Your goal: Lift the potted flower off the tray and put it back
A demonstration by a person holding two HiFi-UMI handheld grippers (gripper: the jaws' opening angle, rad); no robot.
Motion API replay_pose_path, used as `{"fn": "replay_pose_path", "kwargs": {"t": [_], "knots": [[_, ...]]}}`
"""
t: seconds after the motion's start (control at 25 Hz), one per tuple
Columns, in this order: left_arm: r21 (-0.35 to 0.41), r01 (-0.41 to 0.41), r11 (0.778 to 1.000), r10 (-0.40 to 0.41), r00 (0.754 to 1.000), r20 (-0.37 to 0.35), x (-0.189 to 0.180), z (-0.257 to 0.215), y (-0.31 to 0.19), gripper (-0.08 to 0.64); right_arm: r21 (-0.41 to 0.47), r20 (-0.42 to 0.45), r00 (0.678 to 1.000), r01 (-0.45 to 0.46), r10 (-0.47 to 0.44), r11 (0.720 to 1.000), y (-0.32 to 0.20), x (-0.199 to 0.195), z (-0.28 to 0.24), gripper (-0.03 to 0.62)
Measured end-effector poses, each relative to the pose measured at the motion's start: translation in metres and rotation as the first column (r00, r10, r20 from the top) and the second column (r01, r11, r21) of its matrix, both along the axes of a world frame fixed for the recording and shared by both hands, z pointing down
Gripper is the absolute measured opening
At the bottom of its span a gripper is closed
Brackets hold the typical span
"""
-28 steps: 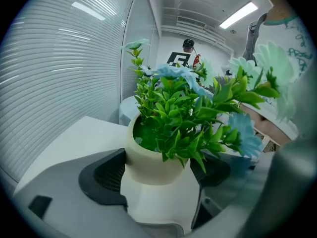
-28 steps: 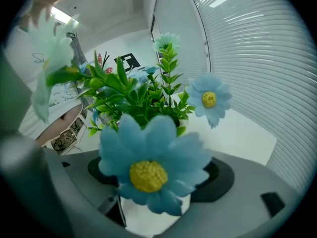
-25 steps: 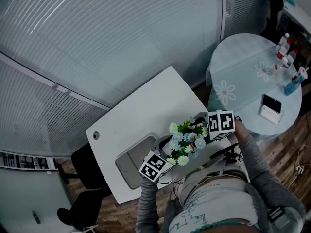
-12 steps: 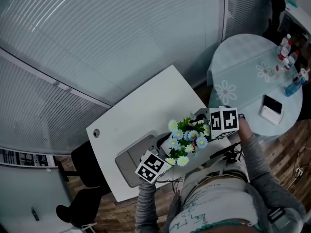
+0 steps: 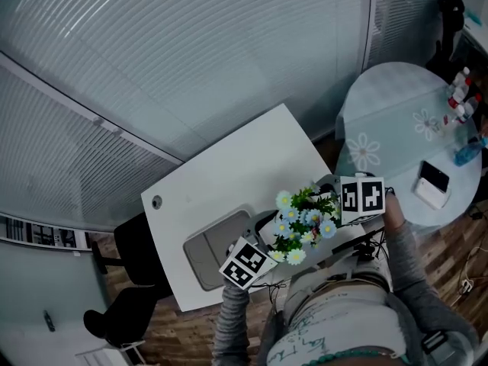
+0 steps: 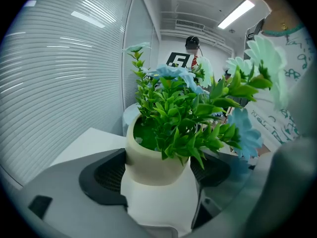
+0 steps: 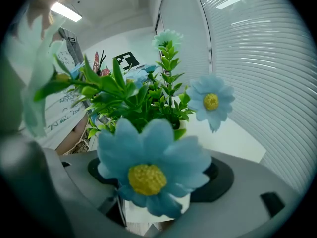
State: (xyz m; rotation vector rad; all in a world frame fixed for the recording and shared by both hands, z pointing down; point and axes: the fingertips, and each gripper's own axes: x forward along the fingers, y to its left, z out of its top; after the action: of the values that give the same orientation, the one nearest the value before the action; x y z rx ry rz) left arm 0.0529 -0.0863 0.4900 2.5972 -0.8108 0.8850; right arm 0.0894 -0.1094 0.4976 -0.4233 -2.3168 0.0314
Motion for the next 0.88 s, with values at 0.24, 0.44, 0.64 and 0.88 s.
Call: {"fn": "replay_pose_path", "kwargs": {"t": [0.24, 0.44, 0.64, 0.88], "knots": [[0.009, 0.033, 0.999, -0.033, 0.999, 0.005, 0.001, -0.004, -0.001, 0.410, 0.014, -0.002, 0.999, 0.033, -0.033, 0.999, -0.002, 0.001, -0.004, 0.365], [0.020, 0.074, 0.997, -0.075, 0.997, 0.015, 0.005, -0.008, -0.006, 0.410, 0.029, -0.001, 0.997, 0.074, -0.074, 0.997, -0.008, 0.004, -0.008, 0.365], [0.025, 0.127, 0.992, -0.127, 0.992, 0.020, 0.009, -0.006, -0.006, 0.410, 0.029, -0.010, 0.992, 0.129, -0.129, 0.991, -0.008, 0.006, -0.010, 0.365], [0.034, 0.145, 0.989, -0.146, 0.989, 0.020, 0.005, -0.007, -0.007, 0.410, 0.033, -0.015, 0.989, 0.147, -0.147, 0.989, -0.009, 0.001, -0.010, 0.365]]}}
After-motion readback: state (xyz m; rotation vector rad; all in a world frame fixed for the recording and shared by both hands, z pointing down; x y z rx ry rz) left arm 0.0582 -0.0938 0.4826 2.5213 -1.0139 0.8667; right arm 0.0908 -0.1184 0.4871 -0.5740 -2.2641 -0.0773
